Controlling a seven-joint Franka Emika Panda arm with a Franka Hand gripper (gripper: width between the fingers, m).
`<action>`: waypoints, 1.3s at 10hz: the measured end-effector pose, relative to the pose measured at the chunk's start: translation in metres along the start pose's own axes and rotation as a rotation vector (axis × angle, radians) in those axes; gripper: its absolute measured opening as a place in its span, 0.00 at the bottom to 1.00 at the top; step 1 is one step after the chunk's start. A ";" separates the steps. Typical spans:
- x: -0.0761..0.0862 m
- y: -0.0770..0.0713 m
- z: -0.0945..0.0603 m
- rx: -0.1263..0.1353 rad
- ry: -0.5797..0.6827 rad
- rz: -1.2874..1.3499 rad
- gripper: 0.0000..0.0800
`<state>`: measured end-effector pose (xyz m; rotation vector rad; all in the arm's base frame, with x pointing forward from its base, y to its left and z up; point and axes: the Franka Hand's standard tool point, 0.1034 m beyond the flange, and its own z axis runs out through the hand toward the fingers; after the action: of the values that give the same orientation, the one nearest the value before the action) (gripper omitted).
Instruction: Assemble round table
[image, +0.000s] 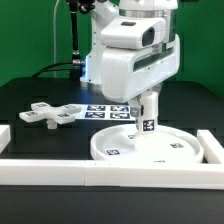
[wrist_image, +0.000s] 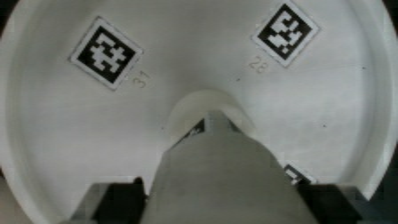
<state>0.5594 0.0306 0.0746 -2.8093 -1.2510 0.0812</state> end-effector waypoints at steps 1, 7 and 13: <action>0.000 0.000 0.000 0.000 0.000 0.052 0.52; 0.003 -0.004 0.001 0.031 0.016 0.568 0.52; 0.001 -0.001 0.001 0.092 0.029 1.181 0.52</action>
Offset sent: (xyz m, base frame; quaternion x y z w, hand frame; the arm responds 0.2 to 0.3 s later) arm 0.0000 0.0000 0.0000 0.0000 0.0000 0.1938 0.9810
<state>0.5588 0.0322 0.0737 -2.9776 0.5219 0.1376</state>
